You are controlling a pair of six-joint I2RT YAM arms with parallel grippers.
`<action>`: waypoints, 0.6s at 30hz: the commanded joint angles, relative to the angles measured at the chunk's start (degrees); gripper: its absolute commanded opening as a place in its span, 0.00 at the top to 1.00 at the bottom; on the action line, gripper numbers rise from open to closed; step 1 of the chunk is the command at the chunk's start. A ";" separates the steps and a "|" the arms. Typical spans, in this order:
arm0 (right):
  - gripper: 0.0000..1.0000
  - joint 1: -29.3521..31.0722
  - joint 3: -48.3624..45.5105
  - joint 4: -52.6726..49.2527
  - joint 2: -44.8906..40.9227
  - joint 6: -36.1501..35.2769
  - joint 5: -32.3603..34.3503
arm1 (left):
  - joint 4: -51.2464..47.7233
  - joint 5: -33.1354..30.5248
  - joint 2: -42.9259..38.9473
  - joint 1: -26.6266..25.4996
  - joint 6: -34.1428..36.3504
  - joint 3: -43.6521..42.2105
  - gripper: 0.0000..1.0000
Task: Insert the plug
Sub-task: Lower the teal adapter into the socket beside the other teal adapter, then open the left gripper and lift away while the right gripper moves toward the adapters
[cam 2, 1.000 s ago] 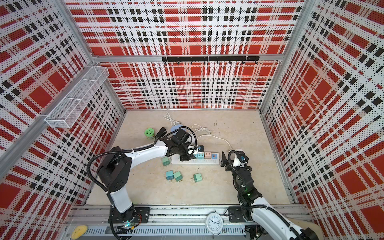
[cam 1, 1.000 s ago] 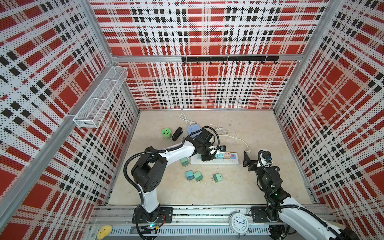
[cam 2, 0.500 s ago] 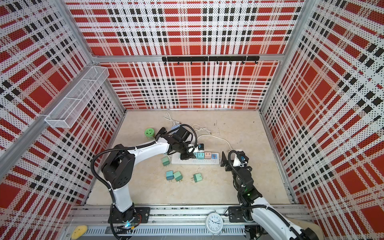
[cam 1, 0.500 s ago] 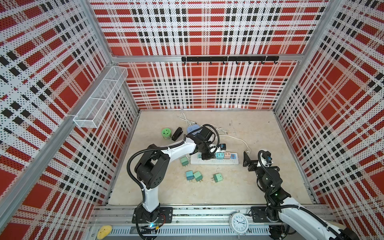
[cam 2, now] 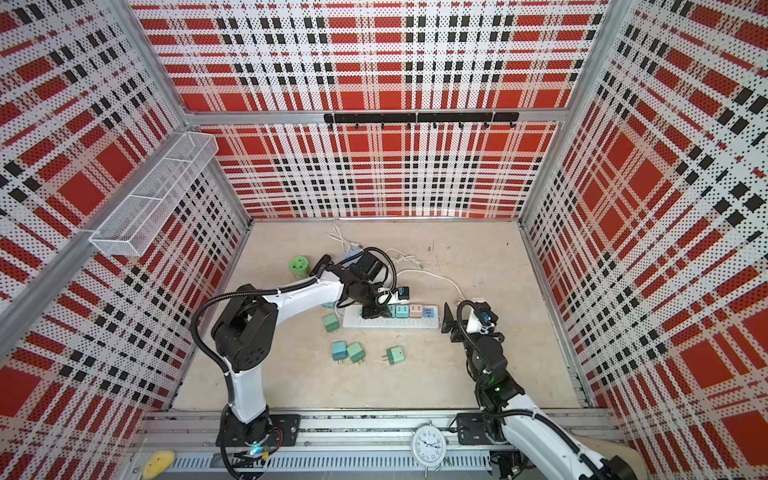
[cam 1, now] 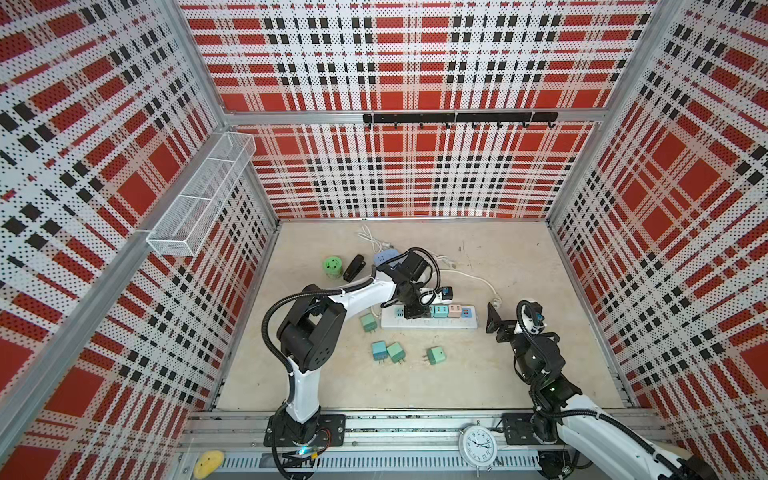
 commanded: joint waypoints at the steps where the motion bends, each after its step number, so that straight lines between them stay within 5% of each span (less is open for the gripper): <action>1: 0.00 -0.39 0.59 2.95 0.40 0.58 -0.39 | -1.98 -5.84 3.81 0.23 0.90 0.12 1.00; 3: 0.00 -0.35 0.56 2.94 0.36 0.58 -0.36 | -1.64 -6.43 3.83 0.28 -0.48 0.65 0.74; 4: 0.00 -0.39 0.57 2.95 0.34 0.57 -0.38 | -1.52 -6.31 3.51 0.24 -1.26 1.00 0.12; 5: 0.00 -0.33 0.56 2.96 0.44 0.58 -0.34 | -1.45 -6.00 2.95 0.29 -1.69 1.28 0.01; 12: 0.00 -0.39 0.65 3.09 0.78 0.59 -0.37 | 3.71 -8.40 -6.92 -0.45 -7.79 -0.66 0.01; 15: 0.00 -0.44 0.82 3.13 0.96 0.49 -0.56 | 14.04 -16.72 -15.75 -1.40 -14.32 -7.37 0.01; 18: 0.00 -0.48 1.29 2.40 1.31 1.97 4.31 | 27.31 -29.86 -27.17 -0.96 -29.63 -16.24 0.01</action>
